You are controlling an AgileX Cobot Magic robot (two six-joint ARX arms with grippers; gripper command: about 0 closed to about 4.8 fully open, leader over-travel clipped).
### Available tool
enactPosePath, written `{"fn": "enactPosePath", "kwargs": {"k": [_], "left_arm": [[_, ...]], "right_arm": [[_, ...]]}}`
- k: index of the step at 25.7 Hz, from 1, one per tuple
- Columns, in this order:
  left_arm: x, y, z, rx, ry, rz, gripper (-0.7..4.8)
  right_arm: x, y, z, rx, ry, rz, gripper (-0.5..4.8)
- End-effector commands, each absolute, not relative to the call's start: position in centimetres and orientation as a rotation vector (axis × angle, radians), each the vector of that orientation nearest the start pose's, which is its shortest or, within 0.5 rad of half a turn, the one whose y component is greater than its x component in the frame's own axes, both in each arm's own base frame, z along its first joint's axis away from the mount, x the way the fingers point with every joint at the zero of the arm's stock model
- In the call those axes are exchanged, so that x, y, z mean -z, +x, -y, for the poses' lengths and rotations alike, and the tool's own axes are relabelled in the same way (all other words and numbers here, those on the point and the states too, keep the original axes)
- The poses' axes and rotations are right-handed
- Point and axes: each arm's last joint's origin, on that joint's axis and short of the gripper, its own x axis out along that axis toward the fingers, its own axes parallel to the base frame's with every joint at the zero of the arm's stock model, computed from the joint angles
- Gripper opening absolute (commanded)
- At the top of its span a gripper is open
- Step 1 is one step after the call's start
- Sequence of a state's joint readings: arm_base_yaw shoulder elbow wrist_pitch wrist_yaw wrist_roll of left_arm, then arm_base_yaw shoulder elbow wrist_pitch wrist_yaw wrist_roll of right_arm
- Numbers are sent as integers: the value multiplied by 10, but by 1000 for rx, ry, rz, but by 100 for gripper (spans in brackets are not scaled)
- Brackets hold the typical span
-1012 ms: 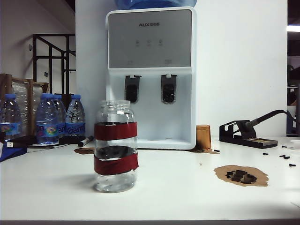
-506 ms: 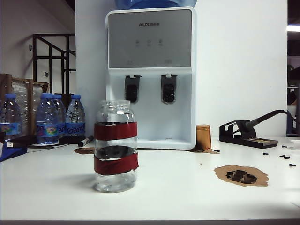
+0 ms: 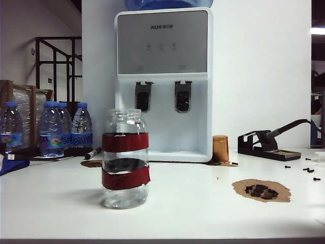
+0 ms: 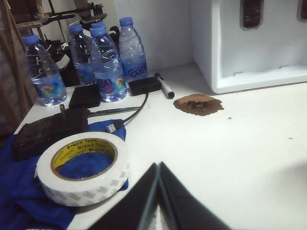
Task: Pick up the water bottle with two loops of red belts, then reach the front water dispenser and gently press the gray-black baffle horizontally to get a little water.
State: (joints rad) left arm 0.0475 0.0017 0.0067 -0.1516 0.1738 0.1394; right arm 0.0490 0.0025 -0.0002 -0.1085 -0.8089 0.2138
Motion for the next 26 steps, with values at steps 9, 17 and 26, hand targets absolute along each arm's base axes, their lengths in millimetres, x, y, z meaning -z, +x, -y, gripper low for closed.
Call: {"fn": "enactPosePath", "kwargs": {"k": [9,17,26], "left_arm": [[-151,96,0,116,128,-140,-5],[-151,96,0,116,128,-140,-5],[-151,96,0,116,128,-140,-5]], "right_arm": [[-153,87,-26,-848,256,-199,-3],[-153,87,-26,-849,257,-199,-3],[-153,87,-26,-848,257,-199,-3]]}}
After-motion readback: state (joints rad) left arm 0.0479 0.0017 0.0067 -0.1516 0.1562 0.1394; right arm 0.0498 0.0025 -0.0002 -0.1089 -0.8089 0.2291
